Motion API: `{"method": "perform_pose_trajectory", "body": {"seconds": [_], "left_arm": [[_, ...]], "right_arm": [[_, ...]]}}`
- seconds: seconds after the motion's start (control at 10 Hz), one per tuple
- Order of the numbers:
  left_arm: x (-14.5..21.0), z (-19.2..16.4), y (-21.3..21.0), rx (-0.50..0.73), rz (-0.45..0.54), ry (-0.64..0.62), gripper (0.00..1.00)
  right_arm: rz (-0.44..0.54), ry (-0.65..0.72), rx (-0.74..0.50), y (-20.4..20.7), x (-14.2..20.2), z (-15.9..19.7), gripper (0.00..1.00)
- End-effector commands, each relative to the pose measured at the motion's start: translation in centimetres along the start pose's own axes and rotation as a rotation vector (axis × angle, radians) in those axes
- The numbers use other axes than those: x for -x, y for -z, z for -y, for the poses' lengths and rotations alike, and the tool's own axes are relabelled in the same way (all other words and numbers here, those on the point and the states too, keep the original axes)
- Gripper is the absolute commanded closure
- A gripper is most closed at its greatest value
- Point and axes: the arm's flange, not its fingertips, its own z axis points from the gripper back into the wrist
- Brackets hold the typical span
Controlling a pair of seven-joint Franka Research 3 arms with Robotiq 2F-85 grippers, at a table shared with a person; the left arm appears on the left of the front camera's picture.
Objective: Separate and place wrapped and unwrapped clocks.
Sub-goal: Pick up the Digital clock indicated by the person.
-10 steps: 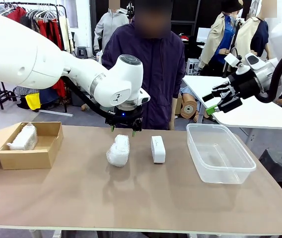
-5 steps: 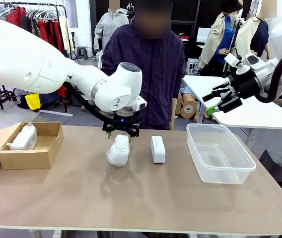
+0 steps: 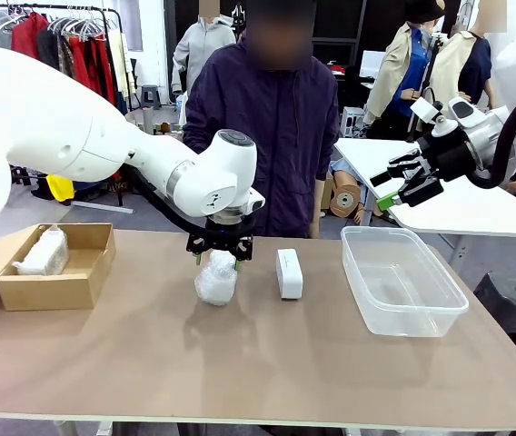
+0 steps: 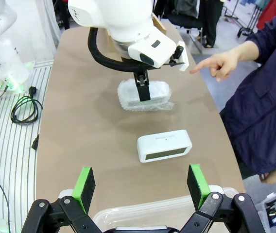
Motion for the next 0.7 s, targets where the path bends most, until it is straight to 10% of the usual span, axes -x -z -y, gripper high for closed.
{"method": "perform_pose_trajectory", "body": {"seconds": [0.0, 0.2, 0.6], "left_arm": [[0.50, 0.06, 0.91, 0.008, -0.006, -0.023, 0.00], [0.79, 0.23, 1.67, 0.006, -0.035, -0.012, 0.00], [0.88, 0.19, 0.93, -0.016, -0.013, 0.021, 0.79]], "right_arm": [[0.006, -0.008, -0.002, -0.08, -0.19, -0.07, 0.00], [0.006, -0.008, -0.002, -0.08, -0.19, -0.07, 0.00], [0.006, -0.008, -0.002, -0.08, -0.19, -0.07, 0.00]]}}
